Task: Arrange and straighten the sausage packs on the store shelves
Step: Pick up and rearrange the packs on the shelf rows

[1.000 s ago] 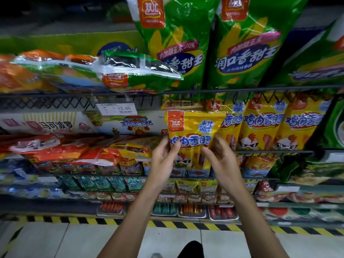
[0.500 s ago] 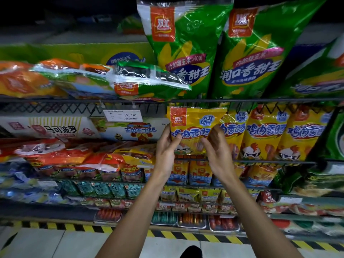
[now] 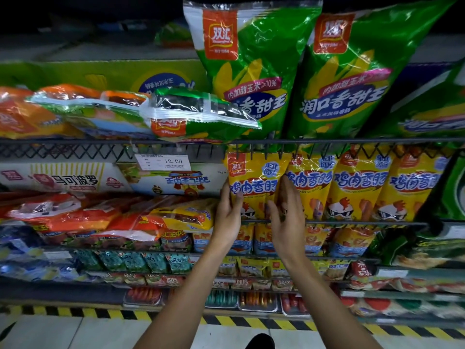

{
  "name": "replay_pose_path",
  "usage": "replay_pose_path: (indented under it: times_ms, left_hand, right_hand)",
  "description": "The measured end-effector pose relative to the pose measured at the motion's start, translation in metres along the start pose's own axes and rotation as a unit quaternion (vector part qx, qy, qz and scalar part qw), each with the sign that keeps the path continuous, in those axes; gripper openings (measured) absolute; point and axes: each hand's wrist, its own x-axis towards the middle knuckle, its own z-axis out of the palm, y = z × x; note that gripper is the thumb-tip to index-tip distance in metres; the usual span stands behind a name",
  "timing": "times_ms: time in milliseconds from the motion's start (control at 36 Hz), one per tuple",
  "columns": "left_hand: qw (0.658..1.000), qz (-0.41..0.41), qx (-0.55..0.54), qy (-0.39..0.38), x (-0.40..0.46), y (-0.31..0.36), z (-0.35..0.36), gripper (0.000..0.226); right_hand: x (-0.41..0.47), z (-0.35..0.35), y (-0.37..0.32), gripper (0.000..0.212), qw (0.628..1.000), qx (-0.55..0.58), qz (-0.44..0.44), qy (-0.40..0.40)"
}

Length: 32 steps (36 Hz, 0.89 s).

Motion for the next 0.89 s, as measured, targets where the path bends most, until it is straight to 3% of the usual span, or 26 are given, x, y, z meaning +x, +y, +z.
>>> replay_pose_path:
  times_ms: [111,250,500,889]
  left_hand:
    - [0.998,0.019,0.055,-0.026,-0.006,-0.01,0.001,0.061]
    - [0.992,0.062,0.108,-0.014,-0.019,-0.032,0.004,0.08]
    - [0.987,0.078,0.138,-0.018,-0.02,-0.042,0.002,0.084]
    - [0.983,0.057,0.163,-0.063,-0.011,-0.035,-0.005,0.082]
  right_hand:
    - [-0.013,0.004,0.002,0.062,0.999,-0.035,-0.031,-0.006]
    - [-0.023,0.006,0.015,0.067,0.997,-0.052,0.003,-0.048]
    - [-0.022,0.008,0.008,0.073,0.986,-0.12,0.027,-0.115]
    - [-0.023,-0.001,-0.004,0.077,0.986,-0.105,0.077,-0.108]
